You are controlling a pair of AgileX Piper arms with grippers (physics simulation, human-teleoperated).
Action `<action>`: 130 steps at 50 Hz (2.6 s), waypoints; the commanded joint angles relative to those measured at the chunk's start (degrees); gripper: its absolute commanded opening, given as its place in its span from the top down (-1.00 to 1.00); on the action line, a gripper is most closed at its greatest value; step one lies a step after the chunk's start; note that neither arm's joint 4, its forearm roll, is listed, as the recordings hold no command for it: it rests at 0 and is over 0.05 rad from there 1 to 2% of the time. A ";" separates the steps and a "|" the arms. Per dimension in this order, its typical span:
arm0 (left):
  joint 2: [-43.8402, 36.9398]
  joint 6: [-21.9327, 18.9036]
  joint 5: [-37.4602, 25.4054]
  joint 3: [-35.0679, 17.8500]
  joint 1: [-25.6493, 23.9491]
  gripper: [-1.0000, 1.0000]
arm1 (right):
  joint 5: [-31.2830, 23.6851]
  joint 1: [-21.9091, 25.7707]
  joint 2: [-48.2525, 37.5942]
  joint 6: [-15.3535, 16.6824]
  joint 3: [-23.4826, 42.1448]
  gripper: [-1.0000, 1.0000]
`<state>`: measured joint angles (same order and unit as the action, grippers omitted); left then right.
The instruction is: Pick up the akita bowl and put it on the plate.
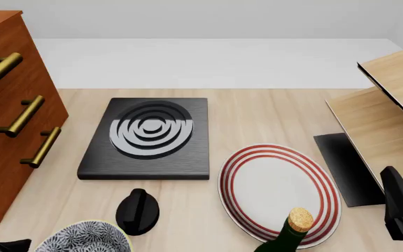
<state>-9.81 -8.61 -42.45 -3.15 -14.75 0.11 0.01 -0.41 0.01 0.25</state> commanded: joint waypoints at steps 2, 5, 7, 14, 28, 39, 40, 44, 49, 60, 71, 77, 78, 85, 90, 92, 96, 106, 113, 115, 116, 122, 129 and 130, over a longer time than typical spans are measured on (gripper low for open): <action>-2.90 0.45 1.18 3.14 0.12 -1.00 | 0.00 -0.01 -0.02 -0.02 0.00 -1.00; -2.72 0.43 0.77 3.14 0.19 -1.00 | 0.00 -0.01 0.01 -0.01 0.00 -1.00; -2.94 0.47 0.86 3.14 0.26 -1.00 | 0.01 0.00 0.02 0.02 0.00 -1.00; -4.64 0.45 2.14 3.15 0.47 -1.00 | 0.00 0.01 0.01 0.00 0.00 -1.00; -6.11 0.37 3.09 3.15 0.68 -1.00 | 0.00 0.00 -0.02 -0.01 0.00 -1.00; -10.44 0.28 6.95 3.15 0.33 -1.00 | 0.00 0.01 -0.02 -0.01 0.00 -1.00; -10.88 0.16 7.26 3.15 0.37 -1.00 | 0.00 0.01 0.01 0.01 0.00 -1.00; -11.25 0.31 7.48 3.15 0.21 -1.00 | 0.00 0.00 0.00 0.00 0.00 -1.00; -12.51 0.39 8.62 3.15 0.30 -1.00 | 0.00 0.01 0.00 0.00 0.00 -1.00; -8.57 -1.80 5.33 3.15 0.34 1.00 | 0.00 0.02 0.00 0.01 0.00 -1.00; -2.56 -5.46 1.08 3.15 1.80 1.00 | 0.00 -0.01 0.00 -0.01 0.00 -1.00; 1.49 -6.58 -2.32 3.15 2.36 1.00 | 0.00 -0.02 0.02 -0.01 0.00 -1.00; 2.01 -6.67 -2.55 3.15 2.49 1.00 | 0.00 -0.01 0.01 -0.01 0.00 -1.00; 3.58 -8.20 -2.05 3.14 3.97 1.00 | 0.00 0.01 0.00 0.00 0.00 -1.00; 5.20 -9.56 -2.76 2.26 4.88 1.00 | 0.00 -0.01 -0.02 -0.02 0.00 -1.00; 6.39 -11.00 -4.65 0.52 6.19 1.00 | 0.00 0.00 -0.01 0.00 0.00 -1.00; 8.08 -11.91 -8.20 -2.63 6.34 1.00 | 0.00 0.02 0.00 0.01 0.00 -1.00; 8.35 -16.10 -11.52 -9.33 9.40 1.00 | 0.00 0.01 0.00 -0.01 0.00 -1.00; 7.02 -16.93 -9.67 -13.23 11.32 1.00 | 0.00 0.01 -0.01 0.00 0.00 -1.00; 5.76 -15.91 -8.12 -14.69 11.51 1.00 | 0.00 0.00 -0.02 0.00 0.00 -1.00; 5.48 -16.59 -7.26 -15.13 11.82 1.00 | 0.00 0.00 -0.01 0.00 0.00 -1.00; 1.96 -16.20 -2.29 -18.00 11.38 1.00 | 0.00 0.00 0.00 -0.01 0.00 -1.00; -1.14 -16.08 1.77 -22.27 11.56 1.00 | 0.00 0.00 0.00 0.01 0.00 -1.00; -1.79 -16.77 2.50 -22.91 11.95 1.00 | 0.00 0.00 0.00 0.00 0.00 -1.00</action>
<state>-7.73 -24.52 -45.05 -20.41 -3.67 0.11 0.02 -0.41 0.01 0.25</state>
